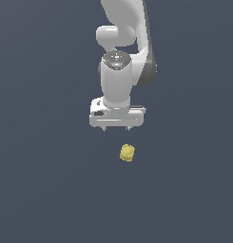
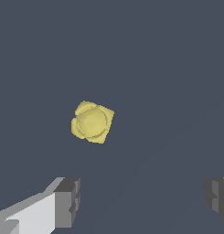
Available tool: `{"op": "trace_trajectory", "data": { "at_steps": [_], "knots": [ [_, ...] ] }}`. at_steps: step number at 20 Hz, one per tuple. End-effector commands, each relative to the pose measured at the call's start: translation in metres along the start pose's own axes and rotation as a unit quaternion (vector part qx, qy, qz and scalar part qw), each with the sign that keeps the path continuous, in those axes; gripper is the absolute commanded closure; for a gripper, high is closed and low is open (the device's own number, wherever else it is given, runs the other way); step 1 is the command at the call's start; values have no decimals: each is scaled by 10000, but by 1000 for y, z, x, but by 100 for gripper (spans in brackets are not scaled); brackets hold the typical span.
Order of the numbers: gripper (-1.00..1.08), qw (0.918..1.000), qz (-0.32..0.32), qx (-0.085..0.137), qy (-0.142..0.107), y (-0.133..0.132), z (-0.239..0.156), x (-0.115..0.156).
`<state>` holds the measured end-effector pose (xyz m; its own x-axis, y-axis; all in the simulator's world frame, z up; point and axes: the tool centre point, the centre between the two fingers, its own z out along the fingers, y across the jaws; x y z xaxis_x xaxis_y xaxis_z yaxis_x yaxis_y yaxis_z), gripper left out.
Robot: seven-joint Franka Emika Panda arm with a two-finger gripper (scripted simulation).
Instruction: Pick up the object and move it to a goal position.
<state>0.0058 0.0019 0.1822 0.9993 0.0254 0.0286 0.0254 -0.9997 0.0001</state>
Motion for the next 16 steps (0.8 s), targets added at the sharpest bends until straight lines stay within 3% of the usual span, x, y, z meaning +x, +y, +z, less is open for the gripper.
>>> {"op": "trace_trajectory", "data": {
  "at_steps": [1, 10, 16],
  "knots": [
    [-92, 10000, 0, 0, 0, 0, 0, 0],
    [-92, 9994, -336, 101, -2, -30, 6, -1],
    [-92, 9995, -295, 99, -5, -30, 8, 0]
  ]
}}
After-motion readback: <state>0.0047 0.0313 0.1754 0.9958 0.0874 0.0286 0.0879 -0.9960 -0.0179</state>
